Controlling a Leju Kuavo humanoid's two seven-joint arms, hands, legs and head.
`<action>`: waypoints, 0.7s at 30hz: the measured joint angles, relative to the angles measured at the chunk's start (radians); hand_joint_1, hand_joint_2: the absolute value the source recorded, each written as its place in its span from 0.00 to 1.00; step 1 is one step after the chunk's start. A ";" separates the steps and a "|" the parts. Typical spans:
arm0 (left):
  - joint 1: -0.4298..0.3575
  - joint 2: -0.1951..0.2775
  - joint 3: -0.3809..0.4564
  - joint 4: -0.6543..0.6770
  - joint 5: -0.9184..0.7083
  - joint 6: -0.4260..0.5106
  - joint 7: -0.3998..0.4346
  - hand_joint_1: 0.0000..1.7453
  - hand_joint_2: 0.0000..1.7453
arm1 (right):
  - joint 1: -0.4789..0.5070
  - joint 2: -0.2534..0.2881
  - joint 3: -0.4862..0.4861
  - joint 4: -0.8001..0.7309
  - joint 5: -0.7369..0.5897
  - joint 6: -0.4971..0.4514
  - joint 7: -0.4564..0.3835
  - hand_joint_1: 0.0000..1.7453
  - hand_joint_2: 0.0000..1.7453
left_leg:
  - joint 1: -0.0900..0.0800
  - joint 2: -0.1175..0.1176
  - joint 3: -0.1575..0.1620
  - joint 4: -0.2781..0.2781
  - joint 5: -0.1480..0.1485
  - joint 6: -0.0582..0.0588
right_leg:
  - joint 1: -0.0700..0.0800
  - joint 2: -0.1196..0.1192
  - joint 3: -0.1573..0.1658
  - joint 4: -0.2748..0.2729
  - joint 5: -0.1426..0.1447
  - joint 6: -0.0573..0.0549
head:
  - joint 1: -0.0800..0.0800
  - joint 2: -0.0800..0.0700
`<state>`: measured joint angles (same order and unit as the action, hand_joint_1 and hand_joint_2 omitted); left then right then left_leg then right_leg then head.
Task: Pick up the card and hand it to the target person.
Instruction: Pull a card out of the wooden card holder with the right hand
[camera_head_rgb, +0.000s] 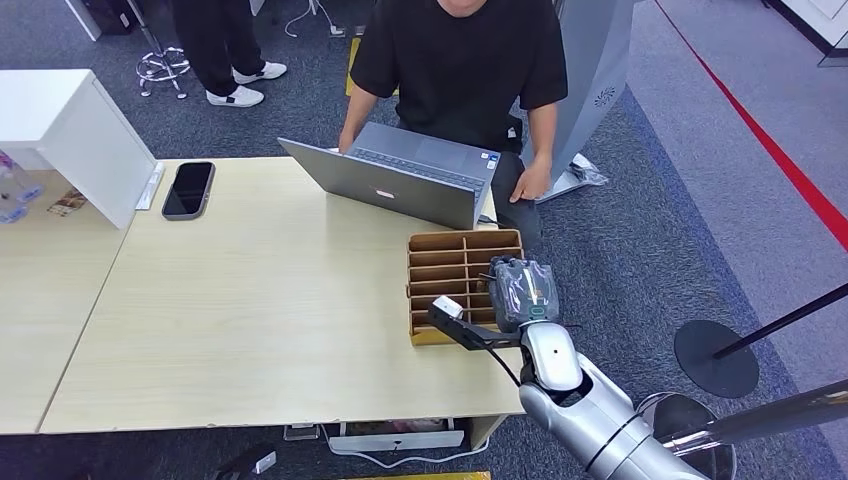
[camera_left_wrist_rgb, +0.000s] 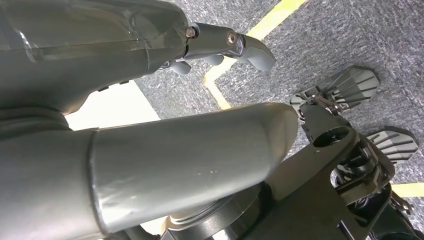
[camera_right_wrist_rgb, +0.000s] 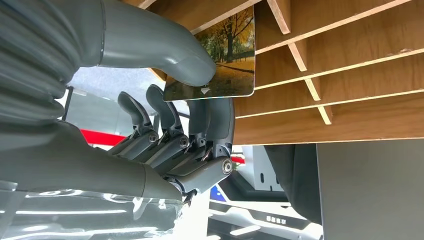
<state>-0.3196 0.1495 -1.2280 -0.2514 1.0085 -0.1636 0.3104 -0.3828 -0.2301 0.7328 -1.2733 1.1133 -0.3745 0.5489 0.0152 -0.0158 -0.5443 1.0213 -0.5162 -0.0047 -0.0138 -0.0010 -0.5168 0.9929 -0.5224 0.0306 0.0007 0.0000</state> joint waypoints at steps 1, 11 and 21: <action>0.000 0.000 0.000 0.000 0.000 -0.001 -0.004 0.00 0.00 | 0.000 -0.001 0.000 -0.003 0.003 0.002 0.002 0.85 1.00 | 0.000 0.000 0.000 0.000 0.000 0.000 | 0.000 0.000 0.000 0.000 0.000 0.000 | 0.000 0.000; 0.007 0.014 0.000 0.000 0.000 -0.010 -0.032 0.00 0.00 | -0.001 -0.020 0.000 -0.050 0.016 0.015 0.008 0.97 1.00 | 0.000 0.000 -0.001 0.000 0.000 0.000 | 0.000 0.000 0.000 0.000 0.000 0.000 | 0.000 0.000; 0.011 0.020 0.000 0.000 -0.003 -0.013 -0.035 0.00 0.00 | -0.021 -0.052 -0.005 -0.132 -0.047 0.026 -0.018 0.97 1.00 | 0.000 0.000 0.000 0.000 0.000 0.000 | 0.000 0.000 0.000 0.000 0.000 0.000 | 0.000 0.000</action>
<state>-0.3085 0.1695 -1.2284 -0.2514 1.0055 -0.1770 0.2754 -0.4037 -0.2821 0.7278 -1.4056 1.0666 -0.3486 0.5313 0.0149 -0.0158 -0.5448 1.0214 -0.5162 -0.0046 -0.0140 -0.0012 -0.5170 0.9929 -0.5224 0.0305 0.0008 0.0000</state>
